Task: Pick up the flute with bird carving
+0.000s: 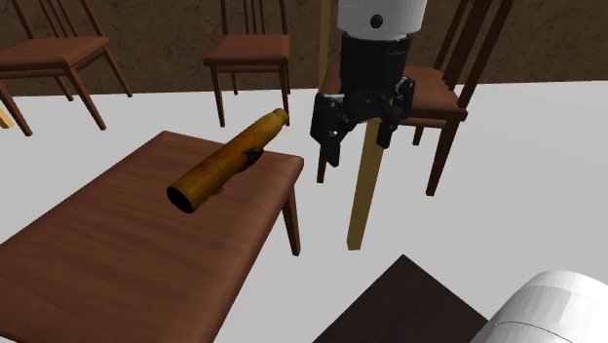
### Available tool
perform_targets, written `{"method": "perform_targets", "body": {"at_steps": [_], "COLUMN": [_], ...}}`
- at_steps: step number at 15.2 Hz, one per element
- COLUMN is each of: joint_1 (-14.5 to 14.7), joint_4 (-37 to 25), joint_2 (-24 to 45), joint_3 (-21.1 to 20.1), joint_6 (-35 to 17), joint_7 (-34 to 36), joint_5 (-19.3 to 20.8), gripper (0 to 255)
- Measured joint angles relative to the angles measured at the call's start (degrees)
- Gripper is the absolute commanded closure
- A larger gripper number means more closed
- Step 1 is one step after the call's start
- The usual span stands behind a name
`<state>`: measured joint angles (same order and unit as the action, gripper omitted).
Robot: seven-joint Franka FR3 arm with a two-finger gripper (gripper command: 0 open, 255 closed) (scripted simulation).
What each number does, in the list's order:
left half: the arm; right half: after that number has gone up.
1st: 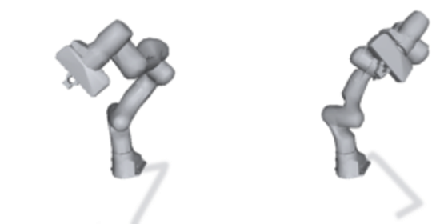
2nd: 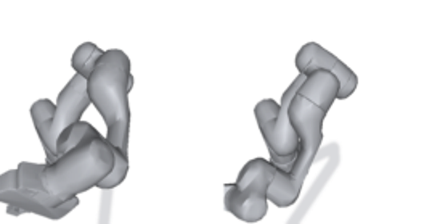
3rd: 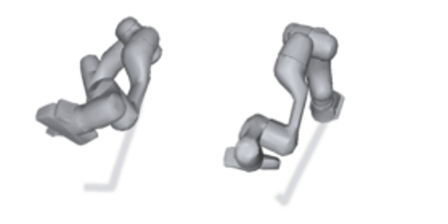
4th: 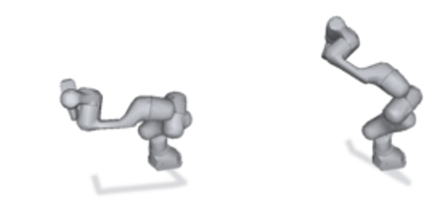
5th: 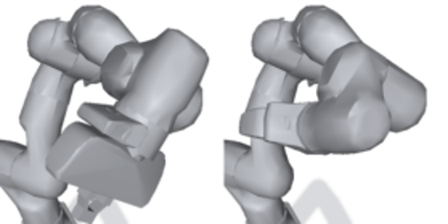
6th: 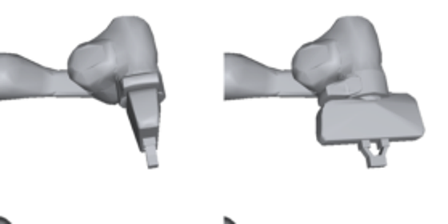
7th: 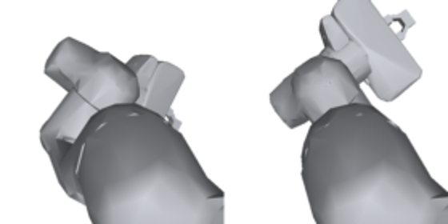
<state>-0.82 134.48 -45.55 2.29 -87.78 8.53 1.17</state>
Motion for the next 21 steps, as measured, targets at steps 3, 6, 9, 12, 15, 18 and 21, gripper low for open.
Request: {"method": "perform_targets", "body": {"at_steps": [3,6,9,12,15,18,21], "joint_1": [-0.5,-1.5,-2.7,-4.1,-5.9,-7.9,-8.2], "joint_4": [0.2,0.4,0.3,-1.0,-3.1,-5.5,-4.8], "joint_2": [0.8,3.5,5.8,9.7,13.7,17.8,19.2], "joint_3": [-1.2,-4.0,-7.1,-10.0,-12.5,-14.7,-15.8], "joint_6": [-1.9,-7.3,-12.6,-18.5,-23.9,-28.9,-32.1], "joint_7": [3.5,11.8,20.7,29.2,37.3,45.0,47.5], "joint_5": [-1.8,-5.7,-9.4,-12.2,-14.0,-15.0,-15.4], "gripper": [0,0,0,0,0,0,0]}}
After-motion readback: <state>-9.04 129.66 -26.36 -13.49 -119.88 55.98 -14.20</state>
